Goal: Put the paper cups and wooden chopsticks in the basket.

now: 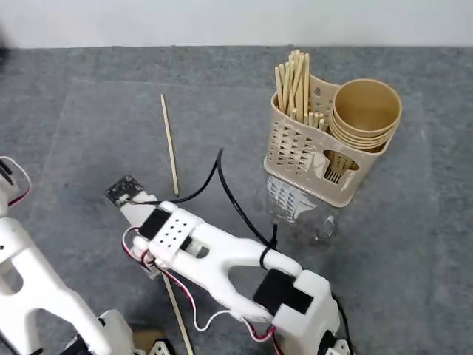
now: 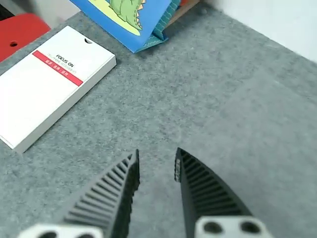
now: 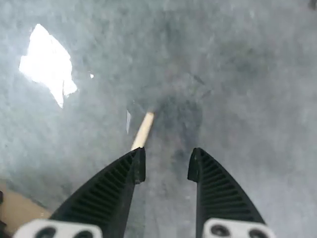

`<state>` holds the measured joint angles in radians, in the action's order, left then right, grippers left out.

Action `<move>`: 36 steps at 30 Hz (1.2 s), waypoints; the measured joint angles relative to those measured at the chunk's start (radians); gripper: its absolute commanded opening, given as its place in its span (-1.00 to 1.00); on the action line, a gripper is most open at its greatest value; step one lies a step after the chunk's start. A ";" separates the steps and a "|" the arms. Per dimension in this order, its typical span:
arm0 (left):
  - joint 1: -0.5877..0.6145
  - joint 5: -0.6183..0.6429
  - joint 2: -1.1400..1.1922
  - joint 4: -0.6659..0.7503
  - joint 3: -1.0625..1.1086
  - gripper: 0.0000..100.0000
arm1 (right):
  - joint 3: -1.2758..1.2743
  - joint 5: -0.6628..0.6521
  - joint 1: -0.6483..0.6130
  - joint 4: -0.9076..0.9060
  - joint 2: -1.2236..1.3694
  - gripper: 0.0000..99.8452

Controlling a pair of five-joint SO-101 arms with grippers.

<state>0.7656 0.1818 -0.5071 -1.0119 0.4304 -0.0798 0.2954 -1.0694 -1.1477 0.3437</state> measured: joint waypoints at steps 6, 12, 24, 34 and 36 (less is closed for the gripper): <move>0.000 -0.038 0.000 0.008 0.020 -0.76 | 0.037 0.003 -0.046 0.000 0.054 -0.68; 0.000 -0.040 0.000 0.008 0.041 -0.76 | 0.061 0.003 -0.052 -0.002 0.112 -0.80; 0.000 -0.040 0.000 0.008 0.055 -0.76 | 0.095 -0.011 0.017 -0.066 0.146 -0.98; 0.000 -0.040 0.000 0.008 0.071 -0.76 | 0.221 -0.066 0.089 -0.292 0.063 -0.98; 0.000 -0.043 0.000 0.008 0.071 -0.76 | 0.287 -0.092 0.107 -0.345 0.009 -0.98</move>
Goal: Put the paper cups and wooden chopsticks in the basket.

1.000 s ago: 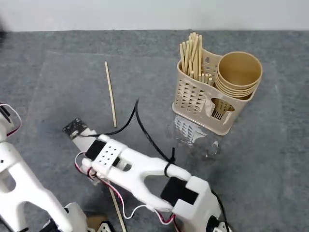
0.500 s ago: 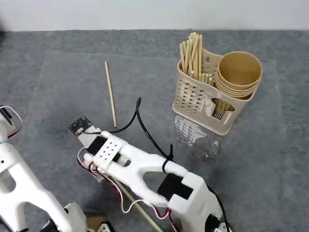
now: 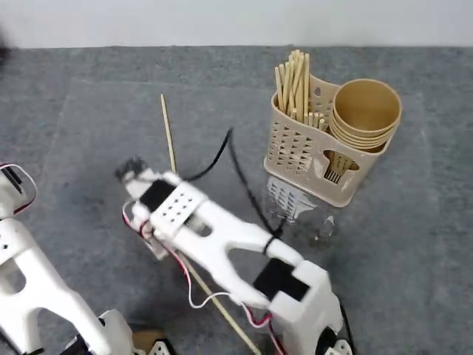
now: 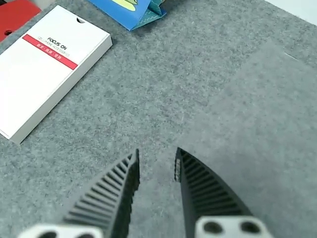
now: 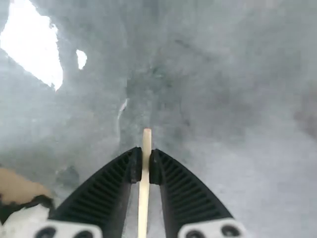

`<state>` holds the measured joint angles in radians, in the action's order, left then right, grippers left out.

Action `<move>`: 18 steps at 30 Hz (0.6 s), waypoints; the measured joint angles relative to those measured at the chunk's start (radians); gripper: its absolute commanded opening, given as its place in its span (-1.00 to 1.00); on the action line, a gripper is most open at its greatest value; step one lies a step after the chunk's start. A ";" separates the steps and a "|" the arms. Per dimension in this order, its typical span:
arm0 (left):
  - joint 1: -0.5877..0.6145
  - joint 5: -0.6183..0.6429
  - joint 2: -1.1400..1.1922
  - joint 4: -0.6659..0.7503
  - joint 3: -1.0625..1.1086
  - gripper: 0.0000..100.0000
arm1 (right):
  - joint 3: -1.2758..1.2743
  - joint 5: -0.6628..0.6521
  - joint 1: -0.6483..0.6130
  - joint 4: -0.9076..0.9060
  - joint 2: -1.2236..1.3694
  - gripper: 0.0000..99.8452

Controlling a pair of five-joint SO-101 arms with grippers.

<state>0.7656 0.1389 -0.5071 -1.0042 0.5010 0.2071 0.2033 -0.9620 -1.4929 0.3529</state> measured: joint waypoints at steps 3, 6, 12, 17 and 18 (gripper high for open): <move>0.000 0.000 0.000 0.000 0.000 -0.76 | 0.091 -0.035 0.038 -0.061 -0.061 -0.98; 0.000 0.002 0.000 0.000 0.015 -0.76 | 0.180 -0.075 0.089 -0.104 -0.118 -0.98; -0.011 0.003 0.000 0.000 0.069 -0.76 | 0.250 -0.144 0.209 -0.117 -0.258 -0.98; -0.040 0.000 0.000 0.000 0.101 -0.76 | 0.250 -0.180 0.328 -0.064 -0.377 -0.98; -0.043 0.000 0.000 0.000 0.103 -0.76 | 0.250 -0.183 0.364 -0.034 -0.396 -0.98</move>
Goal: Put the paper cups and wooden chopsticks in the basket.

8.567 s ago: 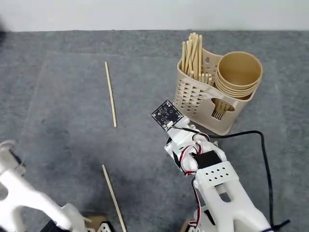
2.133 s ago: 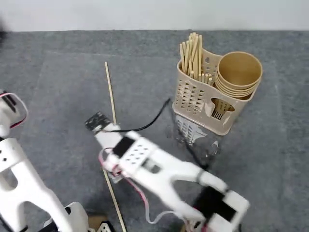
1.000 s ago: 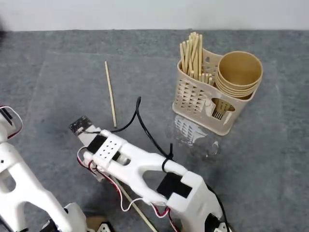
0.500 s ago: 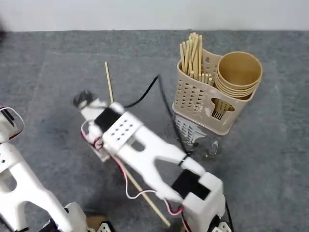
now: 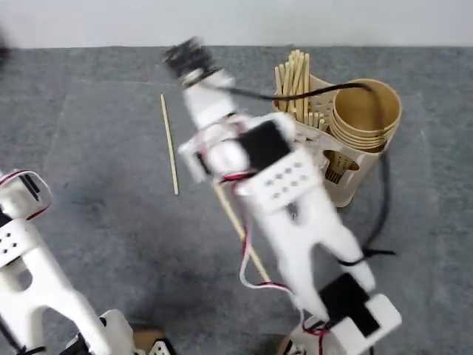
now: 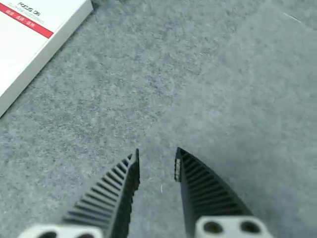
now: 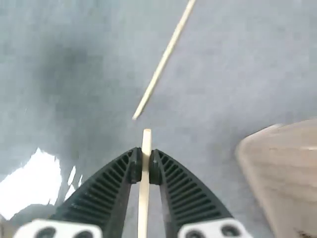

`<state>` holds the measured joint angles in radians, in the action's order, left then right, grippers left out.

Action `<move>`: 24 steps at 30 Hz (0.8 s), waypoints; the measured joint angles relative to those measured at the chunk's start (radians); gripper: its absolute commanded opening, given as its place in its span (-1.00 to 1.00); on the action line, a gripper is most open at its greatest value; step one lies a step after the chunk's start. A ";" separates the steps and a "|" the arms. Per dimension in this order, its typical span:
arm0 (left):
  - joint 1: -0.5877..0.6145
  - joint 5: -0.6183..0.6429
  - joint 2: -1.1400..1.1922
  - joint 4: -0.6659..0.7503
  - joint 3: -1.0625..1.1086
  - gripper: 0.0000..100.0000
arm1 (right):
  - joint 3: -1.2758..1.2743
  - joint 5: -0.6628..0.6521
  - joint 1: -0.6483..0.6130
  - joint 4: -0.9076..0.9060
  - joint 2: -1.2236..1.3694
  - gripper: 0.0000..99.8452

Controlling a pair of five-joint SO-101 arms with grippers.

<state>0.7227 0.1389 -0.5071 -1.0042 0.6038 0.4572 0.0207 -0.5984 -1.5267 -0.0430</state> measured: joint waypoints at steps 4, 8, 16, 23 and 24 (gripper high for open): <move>-0.006 0.000 0.000 0.000 0.009 -0.76 | 0.000 -0.002 0.129 0.143 -0.054 -0.98; -0.035 0.000 0.000 0.000 0.021 -0.76 | 0.000 -0.002 0.224 0.292 -0.072 -0.98; -0.063 0.000 0.000 0.000 0.043 -0.76 | 0.000 -0.002 0.322 0.626 -0.072 -0.98; -0.066 0.002 0.000 0.000 0.043 -0.76 | 0.000 -0.003 0.402 0.821 -0.072 -0.98; -0.066 0.003 0.000 0.000 0.043 -0.76 | 0.000 -0.003 0.411 0.845 -0.072 -0.98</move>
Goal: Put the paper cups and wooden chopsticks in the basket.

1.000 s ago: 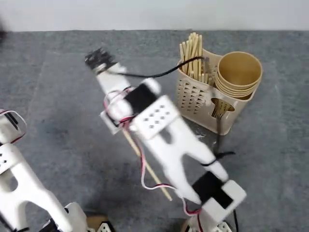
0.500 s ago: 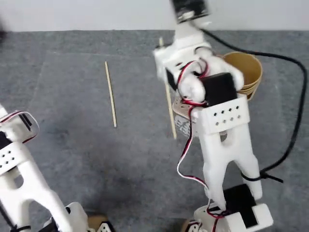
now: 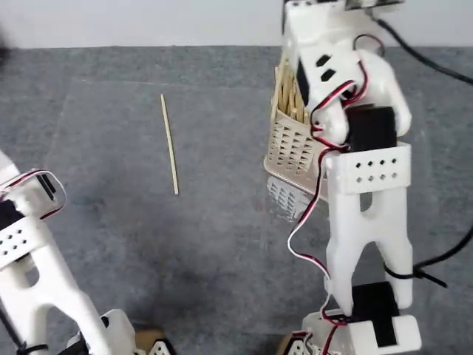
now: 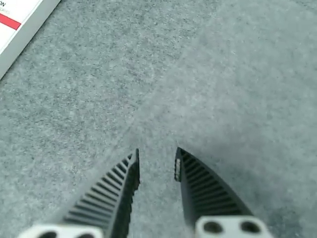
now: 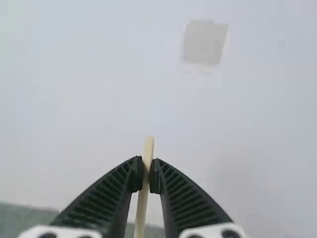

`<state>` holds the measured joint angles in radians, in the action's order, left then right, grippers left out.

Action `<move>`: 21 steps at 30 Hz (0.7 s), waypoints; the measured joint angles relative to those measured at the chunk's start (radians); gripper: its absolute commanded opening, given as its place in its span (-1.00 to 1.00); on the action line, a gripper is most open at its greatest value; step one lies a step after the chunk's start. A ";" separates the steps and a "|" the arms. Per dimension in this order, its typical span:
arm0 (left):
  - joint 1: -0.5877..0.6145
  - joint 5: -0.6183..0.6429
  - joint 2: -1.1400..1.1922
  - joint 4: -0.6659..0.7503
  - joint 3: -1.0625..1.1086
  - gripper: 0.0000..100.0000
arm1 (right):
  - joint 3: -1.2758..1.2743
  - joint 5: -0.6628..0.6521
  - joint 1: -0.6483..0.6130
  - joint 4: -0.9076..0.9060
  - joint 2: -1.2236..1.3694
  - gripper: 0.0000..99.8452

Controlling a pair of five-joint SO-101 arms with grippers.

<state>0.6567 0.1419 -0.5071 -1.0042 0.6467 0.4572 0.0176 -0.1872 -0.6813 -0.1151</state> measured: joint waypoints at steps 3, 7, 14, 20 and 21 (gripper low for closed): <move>0.000 -0.003 0.000 0.000 0.000 -0.76 | 0.003 -0.032 0.023 0.029 0.000 -0.98; 0.000 -0.002 0.000 0.000 0.000 -0.76 | 0.003 -0.054 0.041 0.037 0.000 -0.98; 0.000 -0.002 0.000 0.000 0.000 -0.76 | -0.038 -0.055 0.100 0.037 -0.008 -0.98; -0.052 0.000 0.000 -0.002 0.000 -0.76 | -0.181 -0.057 0.109 -0.058 -0.006 -0.66; -0.072 0.000 0.000 -0.009 0.000 -0.76 | -0.181 -0.057 0.107 -0.084 -0.008 -0.61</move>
<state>0.5846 0.1419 -0.5071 -1.0134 0.6467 0.2762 -0.0391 -0.0798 -0.7656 -0.1227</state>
